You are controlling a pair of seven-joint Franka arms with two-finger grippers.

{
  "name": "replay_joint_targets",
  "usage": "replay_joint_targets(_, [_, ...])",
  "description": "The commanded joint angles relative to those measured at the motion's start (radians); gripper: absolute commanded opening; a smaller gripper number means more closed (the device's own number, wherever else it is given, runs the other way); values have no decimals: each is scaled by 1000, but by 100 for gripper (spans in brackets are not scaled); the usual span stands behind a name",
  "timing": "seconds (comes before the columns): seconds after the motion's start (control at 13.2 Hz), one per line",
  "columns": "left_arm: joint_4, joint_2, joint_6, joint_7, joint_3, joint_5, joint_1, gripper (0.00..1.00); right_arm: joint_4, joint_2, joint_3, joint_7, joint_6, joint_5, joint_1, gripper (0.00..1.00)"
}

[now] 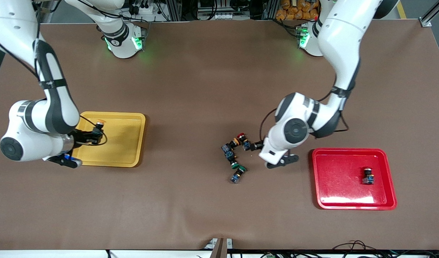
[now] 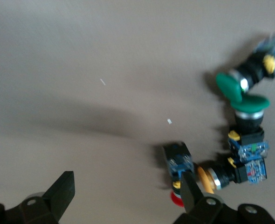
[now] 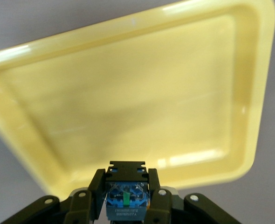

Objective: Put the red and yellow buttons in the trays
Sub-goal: 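Place the orange button in the yellow tray while the left gripper reaches buttons, then grasp another yellow-capped button with the left gripper while the right gripper withdraws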

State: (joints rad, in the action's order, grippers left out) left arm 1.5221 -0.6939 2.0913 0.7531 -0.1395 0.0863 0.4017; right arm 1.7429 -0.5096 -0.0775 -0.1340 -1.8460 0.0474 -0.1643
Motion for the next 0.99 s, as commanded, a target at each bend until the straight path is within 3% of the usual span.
replay_joint_targets(0.0, [-7,-50,70,54,6,53,37,100,127,33,-24,102,-138,-21,-63,0])
replay_joint_targets(0.23, [-10,-94,150,80,6,56,66,100,185,28,-24,105,-249,-23,-60,0])
replay_joint_targets(0.3, [-10,-101,153,80,6,52,66,100,184,16,-24,116,-266,-23,-64,14])
replay_joint_targets(0.38, [-10,-105,156,78,6,49,66,100,182,13,-24,128,-271,-23,-66,96])
replay_joint_targets(0.46, [-11,-107,157,77,8,49,66,100,179,14,-25,123,-263,-21,-64,100])
replay_joint_targets(0.53, [-11,-107,158,77,8,47,66,84,173,22,-27,116,-243,-20,-61,100])
replay_joint_targets(0.61, [-11,-107,156,77,8,47,66,62,153,28,-28,114,-198,-15,-57,100])
replay_joint_targets(0.76, [-11,-107,156,81,8,49,66,24,51,28,-37,58,-40,11,-40,100])
replay_joint_targets(0.91, [-11,-105,156,83,8,49,65,0,1,28,-38,-82,45,49,6,100])
